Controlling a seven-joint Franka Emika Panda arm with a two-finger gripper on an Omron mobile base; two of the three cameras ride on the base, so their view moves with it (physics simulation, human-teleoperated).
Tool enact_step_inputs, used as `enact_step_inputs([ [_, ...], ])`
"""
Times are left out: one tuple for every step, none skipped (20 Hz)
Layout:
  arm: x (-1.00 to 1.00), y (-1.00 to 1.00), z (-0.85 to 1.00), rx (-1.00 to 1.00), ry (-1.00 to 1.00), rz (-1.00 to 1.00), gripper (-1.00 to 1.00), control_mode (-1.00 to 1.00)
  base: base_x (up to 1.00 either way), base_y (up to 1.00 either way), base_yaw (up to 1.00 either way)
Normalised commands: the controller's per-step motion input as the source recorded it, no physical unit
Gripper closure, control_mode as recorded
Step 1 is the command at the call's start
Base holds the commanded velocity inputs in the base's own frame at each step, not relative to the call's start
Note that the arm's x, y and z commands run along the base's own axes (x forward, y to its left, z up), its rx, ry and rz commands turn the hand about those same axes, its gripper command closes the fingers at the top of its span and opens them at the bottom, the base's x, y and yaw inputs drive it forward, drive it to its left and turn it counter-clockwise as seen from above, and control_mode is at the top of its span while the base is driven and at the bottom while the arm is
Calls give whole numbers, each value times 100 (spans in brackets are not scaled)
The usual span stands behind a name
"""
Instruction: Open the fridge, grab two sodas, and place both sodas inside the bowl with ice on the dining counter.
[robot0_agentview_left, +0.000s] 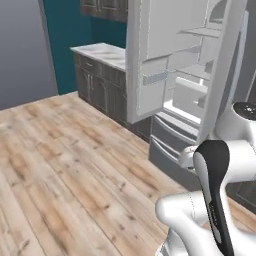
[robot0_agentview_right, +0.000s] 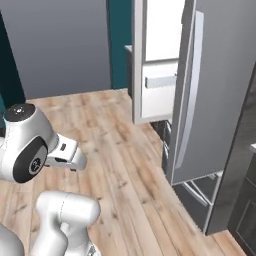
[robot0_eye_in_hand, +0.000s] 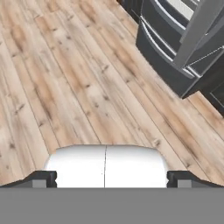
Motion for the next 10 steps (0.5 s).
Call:
enact_step_inputs([
  [0,0,0,0,0,0,-100,100,80,12,-41],
  [0,0,0,0,0,0,-100,100,79,13,-41],
  [0,0,0,0,0,0,-100,100,81,17,-40],
  [0,0,0,0,0,0,-100,100,82,20,-40],
  [0,0,0,0,0,0,-100,100,82,22,-39],
  [0,0,0,0,0,0,-100,100,84,22,-38],
  [0,0,0,0,0,0,-100,100,83,20,-38],
  [0,0,0,0,0,0,-100,100,84,22,-38],
  [0,0,0,0,0,0,-100,100,84,22,-38],
  [0,0,0,0,0,0,-100,100,80,20,-39],
])
